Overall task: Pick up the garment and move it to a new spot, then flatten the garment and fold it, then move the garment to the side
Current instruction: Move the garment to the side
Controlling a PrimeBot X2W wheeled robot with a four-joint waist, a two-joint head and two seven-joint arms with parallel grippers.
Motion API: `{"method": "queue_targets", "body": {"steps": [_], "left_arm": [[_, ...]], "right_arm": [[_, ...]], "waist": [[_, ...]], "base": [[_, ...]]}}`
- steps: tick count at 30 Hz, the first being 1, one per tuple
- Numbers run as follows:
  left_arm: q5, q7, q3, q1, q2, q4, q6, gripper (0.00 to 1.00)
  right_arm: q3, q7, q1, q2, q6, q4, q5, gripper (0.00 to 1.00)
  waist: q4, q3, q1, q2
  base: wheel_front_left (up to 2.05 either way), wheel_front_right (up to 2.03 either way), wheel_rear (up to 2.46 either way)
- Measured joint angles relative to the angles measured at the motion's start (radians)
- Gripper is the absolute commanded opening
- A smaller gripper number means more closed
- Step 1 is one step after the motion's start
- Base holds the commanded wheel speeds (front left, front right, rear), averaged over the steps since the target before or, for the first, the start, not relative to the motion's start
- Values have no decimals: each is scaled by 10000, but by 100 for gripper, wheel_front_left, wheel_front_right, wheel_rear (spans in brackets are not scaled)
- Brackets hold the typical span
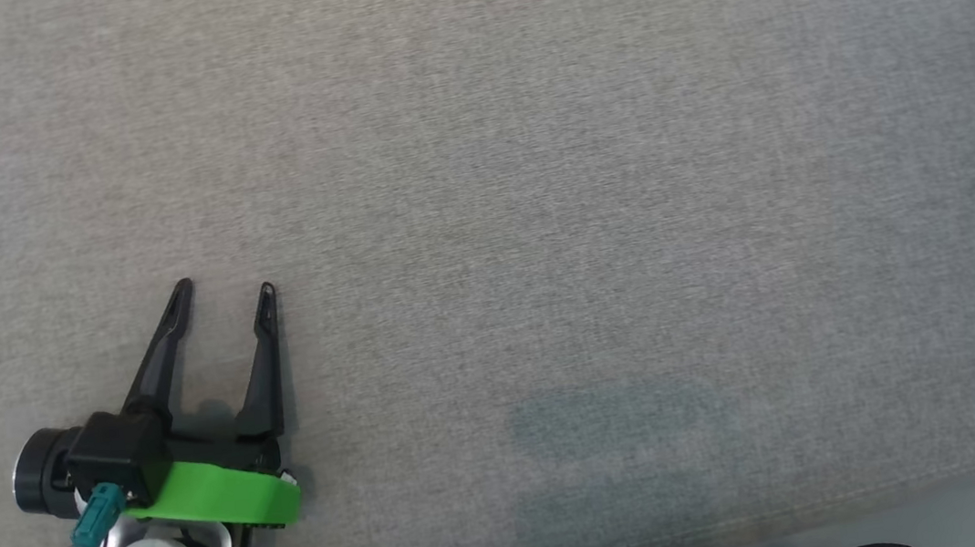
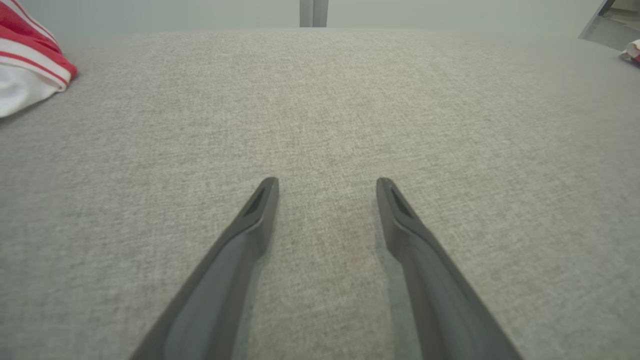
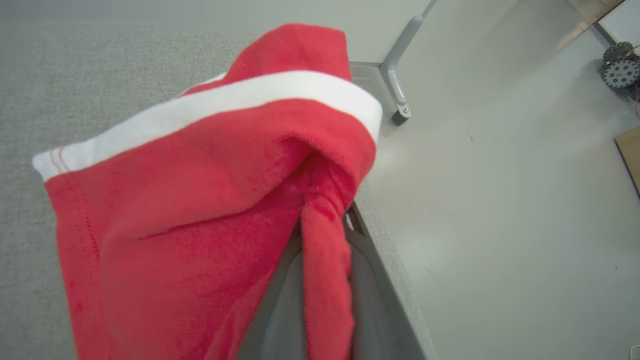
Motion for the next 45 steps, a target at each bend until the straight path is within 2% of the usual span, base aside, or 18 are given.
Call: {"method": "queue_targets", "body": {"steps": [2, 3, 4, 5, 10, 16, 20, 28, 33, 36, 40, 45], "left_arm": [[0, -2, 109, 11, -2, 19, 0, 100], [0, -2, 161, 25, -2, 27, 0, 100], [0, -2, 209, 43, -12, 40, 0, 100], [0, 0, 259, 78, -19, 44, 0, 100], [4, 0, 414, 262, -81, 50, 0, 100], [59, 0, 608, 427, -159, 121, 0, 100], [59, 0, 683, 532, -244, 167, 0, 100], [58, 0, 920, 1165, -754, 314, 0, 100], [81, -2, 1160, 1586, -1007, 479, 0, 100], [174, 0, 1285, 1832, -1104, 583, 0, 100], [242, -2, 1386, 2064, -1187, 690, 0, 100], [368, -2, 1430, 2245, -1241, 993, 0, 100]], "right_arm": [[-199, -267, -158, -75, 2, -90, -535, 0], [-311, -351, -205, -67, 2, -100, -784, 11], [-426, -414, -226, -40, 2, -94, -968, 66], [-591, -426, -255, 29, 0, -48, -1118, 100], [-1020, -579, -271, 272, 2, 48, -2207, 100], [-1793, -1210, -7, 238, 2, -58, -3292, 100], [-1931, -1670, 229, 249, 2, -240, -3526, 100], [8, -3768, 1661, 468, 2, -1559, -1967, 100], [407, -4813, 3440, 606, 2, -3014, -892, 100], [318, -5252, 4835, 1080, 2, -4080, -602, 100], [104, -5632, 6701, 2211, 0, -5227, -614, 100], [13, -5994, 8229, 3382, 2, -5221, -1039, 100]], "waist": [[191, 11, 0, 0], [282, 13, 0, 0], [371, 13, 0, 0], [449, 12, 0, 0], [641, -49, 0, 0], [484, -257, 0, 0], [355, -533, 0, 0], [225, -1703, -1, 0], [340, -2588, -1, 0], [478, -3110, -1, 0], [717, -3718, -1, 0], [1033, -4299, -2, 0]], "base": [[0, 0, 0], [0, 0, 0], [0, 0, 0], [0, 0, 0], [0, 0, 0], [0, 0, 0], [0, 0, 0], [0, 0, 0], [0, 0, 0], [0, 0, 0], [0, 0, 0], [0, 0, 0]]}}
